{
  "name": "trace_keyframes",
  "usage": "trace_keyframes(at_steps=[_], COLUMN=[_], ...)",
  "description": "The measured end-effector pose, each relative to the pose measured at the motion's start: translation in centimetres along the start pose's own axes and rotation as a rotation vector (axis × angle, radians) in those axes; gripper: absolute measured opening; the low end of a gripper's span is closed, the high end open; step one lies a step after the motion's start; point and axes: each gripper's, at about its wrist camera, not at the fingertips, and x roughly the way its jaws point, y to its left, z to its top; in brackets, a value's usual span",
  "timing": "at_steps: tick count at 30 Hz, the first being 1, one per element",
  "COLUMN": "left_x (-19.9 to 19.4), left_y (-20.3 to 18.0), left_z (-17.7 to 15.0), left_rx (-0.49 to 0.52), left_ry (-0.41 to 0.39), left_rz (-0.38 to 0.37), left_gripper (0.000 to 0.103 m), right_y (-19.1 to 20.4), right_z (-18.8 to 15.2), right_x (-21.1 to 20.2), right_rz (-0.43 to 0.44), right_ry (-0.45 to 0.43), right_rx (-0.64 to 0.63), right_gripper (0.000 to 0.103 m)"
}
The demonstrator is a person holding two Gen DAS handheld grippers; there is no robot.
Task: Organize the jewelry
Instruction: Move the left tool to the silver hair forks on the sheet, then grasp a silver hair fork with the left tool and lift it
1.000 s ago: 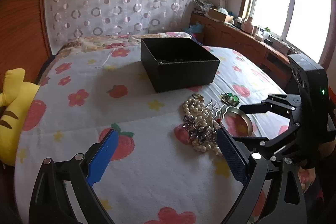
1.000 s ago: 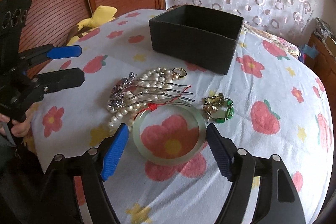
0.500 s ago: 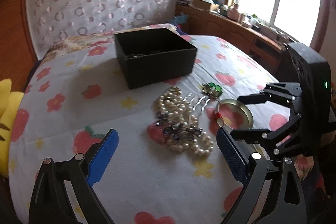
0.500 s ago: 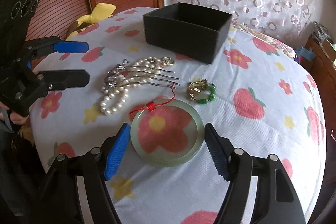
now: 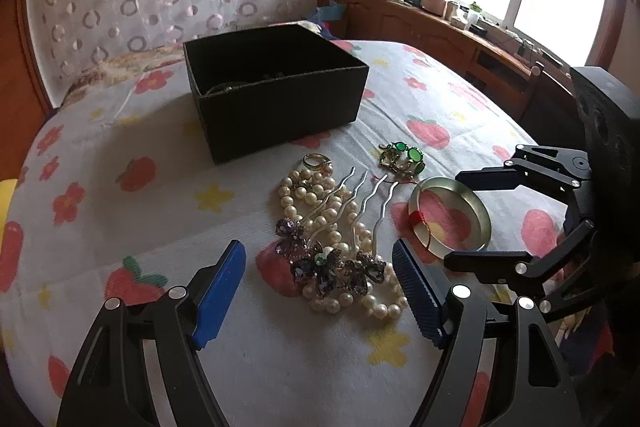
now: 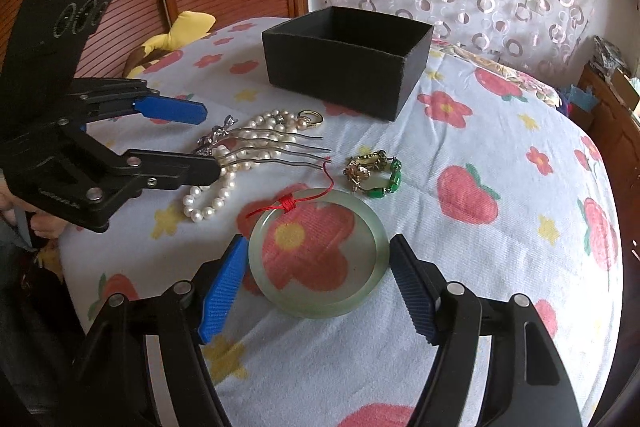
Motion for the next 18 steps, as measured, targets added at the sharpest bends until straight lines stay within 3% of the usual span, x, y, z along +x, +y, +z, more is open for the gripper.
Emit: trace_keyframes(at_steps=[3,7,18], left_x=[0.3,0.3,-1.7], left_y=[0.0,-0.1,-0.7], left_z=[0.2,0.4,-0.3], left_rx=[0.001,0.009,0.019], left_ry=[-0.002,-0.001,-0.064], left_rz=[-0.010,-0.021,-0.003], left_gripper=[0.070,0.053,0.053], right_y=[0.0,0.0,0.0], right_z=[0.0,0.0,0.0], right_x=[0.0,0.0,0.0], right_rz=[0.000,0.000,0.000], right_ry=[0.000,0.000,0.000], right_rx=[0.000,0.000,0.000], right_gripper=[0.075,0.075,0.075])
